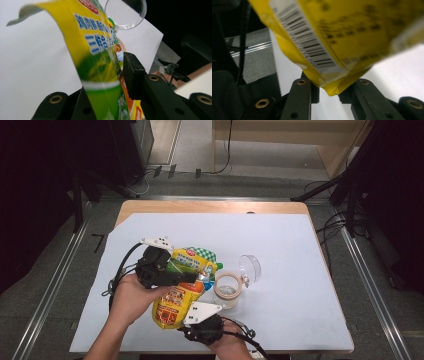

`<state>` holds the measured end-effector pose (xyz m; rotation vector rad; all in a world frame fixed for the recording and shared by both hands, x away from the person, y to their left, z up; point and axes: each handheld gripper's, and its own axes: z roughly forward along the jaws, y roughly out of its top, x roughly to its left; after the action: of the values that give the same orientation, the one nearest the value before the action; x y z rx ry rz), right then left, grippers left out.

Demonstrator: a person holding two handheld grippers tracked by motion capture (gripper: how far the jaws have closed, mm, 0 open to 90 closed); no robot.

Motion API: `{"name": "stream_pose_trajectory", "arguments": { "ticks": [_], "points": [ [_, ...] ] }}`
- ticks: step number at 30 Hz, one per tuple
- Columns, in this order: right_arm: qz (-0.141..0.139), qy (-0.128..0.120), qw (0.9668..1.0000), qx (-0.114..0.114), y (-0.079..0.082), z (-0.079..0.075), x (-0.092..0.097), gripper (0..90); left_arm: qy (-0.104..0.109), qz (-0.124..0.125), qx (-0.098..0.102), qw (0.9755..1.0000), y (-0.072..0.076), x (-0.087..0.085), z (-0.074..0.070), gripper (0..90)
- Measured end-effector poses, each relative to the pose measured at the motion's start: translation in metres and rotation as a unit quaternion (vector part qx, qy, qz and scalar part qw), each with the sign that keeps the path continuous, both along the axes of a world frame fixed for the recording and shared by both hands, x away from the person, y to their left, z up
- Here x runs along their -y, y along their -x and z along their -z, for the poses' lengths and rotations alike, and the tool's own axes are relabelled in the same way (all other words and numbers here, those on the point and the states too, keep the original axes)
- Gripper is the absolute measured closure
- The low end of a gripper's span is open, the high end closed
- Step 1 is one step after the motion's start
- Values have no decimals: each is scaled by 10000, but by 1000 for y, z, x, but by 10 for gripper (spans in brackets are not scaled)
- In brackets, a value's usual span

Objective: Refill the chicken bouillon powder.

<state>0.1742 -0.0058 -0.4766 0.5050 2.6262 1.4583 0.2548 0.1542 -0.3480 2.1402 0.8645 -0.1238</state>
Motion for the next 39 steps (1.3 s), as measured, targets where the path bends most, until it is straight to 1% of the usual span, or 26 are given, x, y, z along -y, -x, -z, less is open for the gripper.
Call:
{"name": "stream_pose_trajectory", "arguments": {
  "ticks": [1,2,3,5,6,8,9,10,12,14,16,17,18,19,20,22,24,26,27,29,30,31,33,35,38,39],
  "points": [
    [-6,-35,10000,48,2,-1,-1,742,-83,18,-32,10000,0,2,1,776],
    [-26,-79,9999,106,3,-4,0,725,-172,20,-16,9998,0,5,3,772],
    [-57,-29,9999,107,4,-6,-1,715,-206,27,-21,9998,0,7,5,772],
    [-61,-1,9999,137,7,-7,-1,708,-185,75,-66,9998,0,10,6,769],
    [-47,-5,9999,108,7,-7,-1,708,-208,80,-65,9997,-1,11,6,766],
    [-19,-34,10000,-22,7,-7,-1,708,-238,55,-139,9996,-2,14,8,754],
    [-34,-59,9999,-89,6,-8,0,707,-243,45,-254,9994,-5,15,10,745],
    [-44,-100,9997,-234,6,-9,0,705,-261,33,-309,9992,-6,16,11,736],
    [-66,-112,9993,-363,7,-11,-1,700,-282,43,-451,9986,-10,17,12,731],
    [-94,-117,9991,-402,8,-12,-2,697,-284,43,-557,9980,-12,18,12,731],
    [-118,-152,9991,-389,7,-13,-1,694,-247,22,-672,9974,-15,20,12,719],
    [-134,-183,9987,-464,7,-15,-1,692,-197,-28,-822,9964,-18,21,11,700],
    [-156,-230,9983,-510,7,-17,0,690,-172,-42,-897,9958,-20,23,11,667],
    [-160,-263,9982,-509,6,-18,0,687,-202,-8,-943,9953,-24,26,10,661],
    [-175,-308,9977,-579,6,-21,1,684,-227,15,-963,9951,-26,28,9,667],
    [-183,-360,9972,-635,6,-23,1,679,-266,45,-1071,9939,-31,33,9,672],
    [-173,-373,9970,-663,5,-26,2,673,-357,120,-1238,9916,-37,40,9,671],
    [-168,-381,9967,-692,4,-27,3,671,-491,143,-1336,9897,-42,46,10,665],
    [-153,-392,9965,-719,3,-27,4,670,-505,140,-1343,9896,-44,48,10,655],
    [-119,-428,9957,-818,-1,-25,7,670,-438,142,-1330,9900,-45,47,11,652],
    [-102,-425,9957,-812,-3,-25,7,670,-400,121,-1346,9900,-46,46,12,652],
    [-91,-438,9952,-866,-4,-25,8,670,-412,117,-1374,9896,-47,44,13,649],
    [-72,-495,9939,-984,-8,-24,10,670,-321,32,-1426,9893,-48,40,14,638],
    [4,-501,9936,-1010,-9,-23,12,666,-244,7,-1524,9880,-47,38,15,623],
    [102,-511,9932,-1038,-11,-23,13,661,-357,32,-1521,9877,-44,38,17,626],
    [123,-539,9928,-1059,-11,-23,14,661,-345,39,-1550,9873,-44,38,18,627]
  ]
}}
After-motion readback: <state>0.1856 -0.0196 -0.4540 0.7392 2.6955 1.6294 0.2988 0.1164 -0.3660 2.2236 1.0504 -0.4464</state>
